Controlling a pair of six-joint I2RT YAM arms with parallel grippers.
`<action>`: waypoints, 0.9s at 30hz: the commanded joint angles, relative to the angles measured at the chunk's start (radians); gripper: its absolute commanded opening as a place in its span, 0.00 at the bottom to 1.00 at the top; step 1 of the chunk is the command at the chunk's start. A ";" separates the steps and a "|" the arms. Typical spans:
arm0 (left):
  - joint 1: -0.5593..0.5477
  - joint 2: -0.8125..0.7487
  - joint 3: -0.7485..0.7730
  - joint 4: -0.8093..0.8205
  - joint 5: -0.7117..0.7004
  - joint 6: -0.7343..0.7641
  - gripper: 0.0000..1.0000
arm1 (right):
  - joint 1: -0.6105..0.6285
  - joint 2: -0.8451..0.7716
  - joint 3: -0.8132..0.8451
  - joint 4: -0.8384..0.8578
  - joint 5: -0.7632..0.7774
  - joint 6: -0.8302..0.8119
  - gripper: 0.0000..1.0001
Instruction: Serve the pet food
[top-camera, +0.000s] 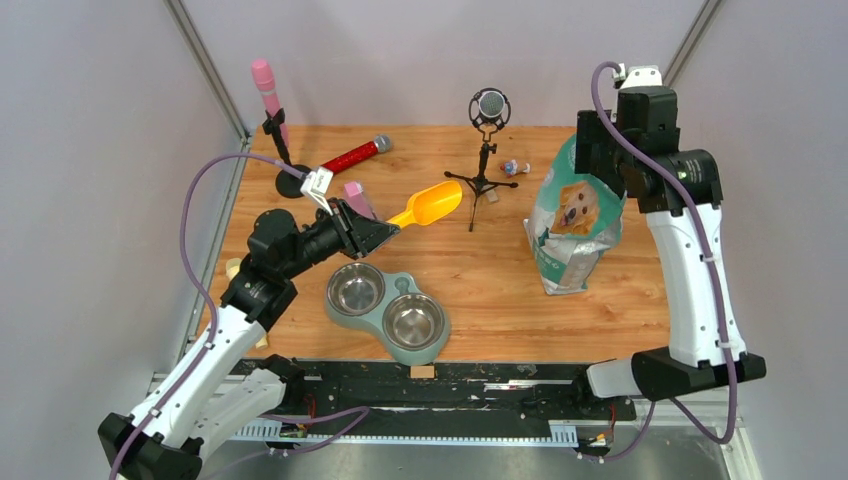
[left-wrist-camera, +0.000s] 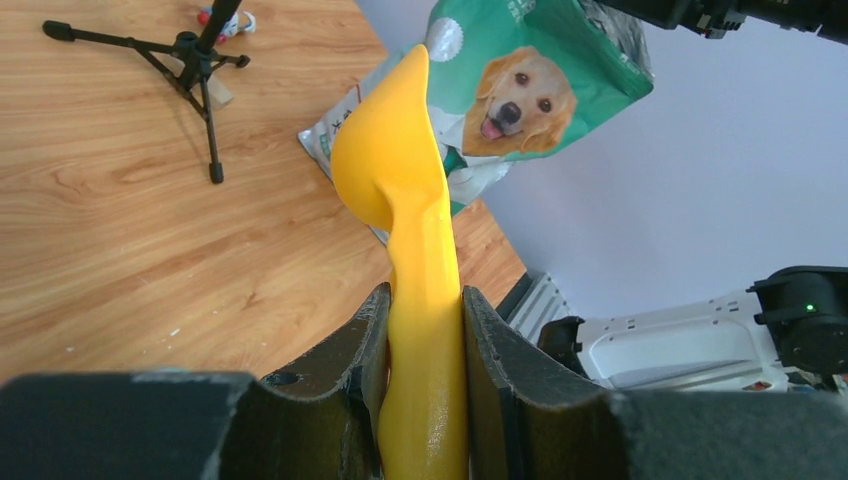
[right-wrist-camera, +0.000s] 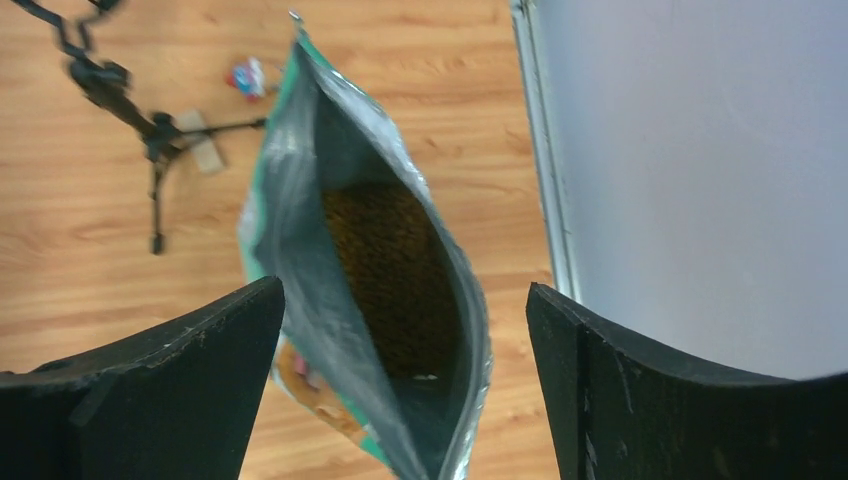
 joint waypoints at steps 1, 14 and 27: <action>0.004 -0.005 0.057 -0.030 -0.018 0.040 0.00 | -0.054 0.040 0.071 -0.090 0.055 -0.097 0.91; 0.004 -0.021 0.057 -0.058 -0.060 0.044 0.00 | -0.135 0.121 0.051 -0.084 -0.141 -0.138 0.62; 0.004 -0.082 0.078 -0.107 -0.113 0.069 0.00 | 0.161 0.079 -0.072 0.025 -0.411 0.114 0.00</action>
